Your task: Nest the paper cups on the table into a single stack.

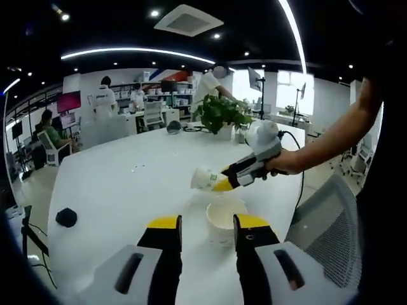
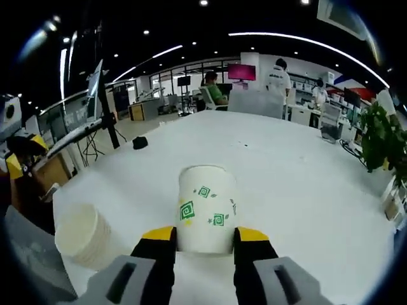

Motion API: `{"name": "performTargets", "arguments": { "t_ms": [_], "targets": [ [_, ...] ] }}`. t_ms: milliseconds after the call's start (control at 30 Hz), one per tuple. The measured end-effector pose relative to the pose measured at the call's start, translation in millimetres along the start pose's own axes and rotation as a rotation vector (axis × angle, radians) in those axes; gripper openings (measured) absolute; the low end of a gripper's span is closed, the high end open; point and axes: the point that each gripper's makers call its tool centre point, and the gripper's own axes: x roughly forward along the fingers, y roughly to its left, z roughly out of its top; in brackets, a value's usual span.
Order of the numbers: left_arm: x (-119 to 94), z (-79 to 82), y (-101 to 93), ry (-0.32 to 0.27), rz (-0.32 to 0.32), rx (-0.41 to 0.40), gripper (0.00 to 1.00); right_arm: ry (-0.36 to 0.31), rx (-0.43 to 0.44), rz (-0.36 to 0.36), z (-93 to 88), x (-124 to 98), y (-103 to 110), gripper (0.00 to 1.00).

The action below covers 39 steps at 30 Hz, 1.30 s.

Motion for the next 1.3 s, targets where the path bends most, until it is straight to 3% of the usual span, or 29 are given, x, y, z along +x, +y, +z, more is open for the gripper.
{"name": "performTargets", "arguments": {
  "t_ms": [67,200,400,567,967,1067,1133,1300],
  "targets": [
    [2,6.3,-1.6,-0.014,-0.013,-0.006,0.30,-0.018,0.013,0.024,5.7,-18,11,0.34],
    [8,13.4,-4.8,-0.017,-0.037,-0.001,0.29,-0.043,0.031,0.053,6.9,-30,17,0.34],
    [15,21.3,-14.5,-0.011,-0.096,0.034,0.27,-0.101,-0.007,0.109,22.9,-63,43,0.34],
    [16,31.3,-24.2,-0.022,-0.166,0.071,0.24,-0.103,-0.014,0.185,24.3,-81,64,0.34],
    [22,40.5,-45.7,-0.038,-0.308,0.093,0.20,-0.126,-0.117,0.373,25.7,-104,104,0.34],
    [22,39.0,-53.4,-0.029,-0.351,0.115,0.18,-0.132,-0.178,0.431,23.4,-107,117,0.34],
    [21,37.1,-60.9,-0.020,-0.393,0.124,0.15,-0.133,-0.174,0.440,23.8,-108,120,0.34],
    [22,32.4,-69.4,-0.003,-0.429,0.137,0.13,-0.152,-0.194,0.497,26.0,-112,130,0.34]
  ]
}}
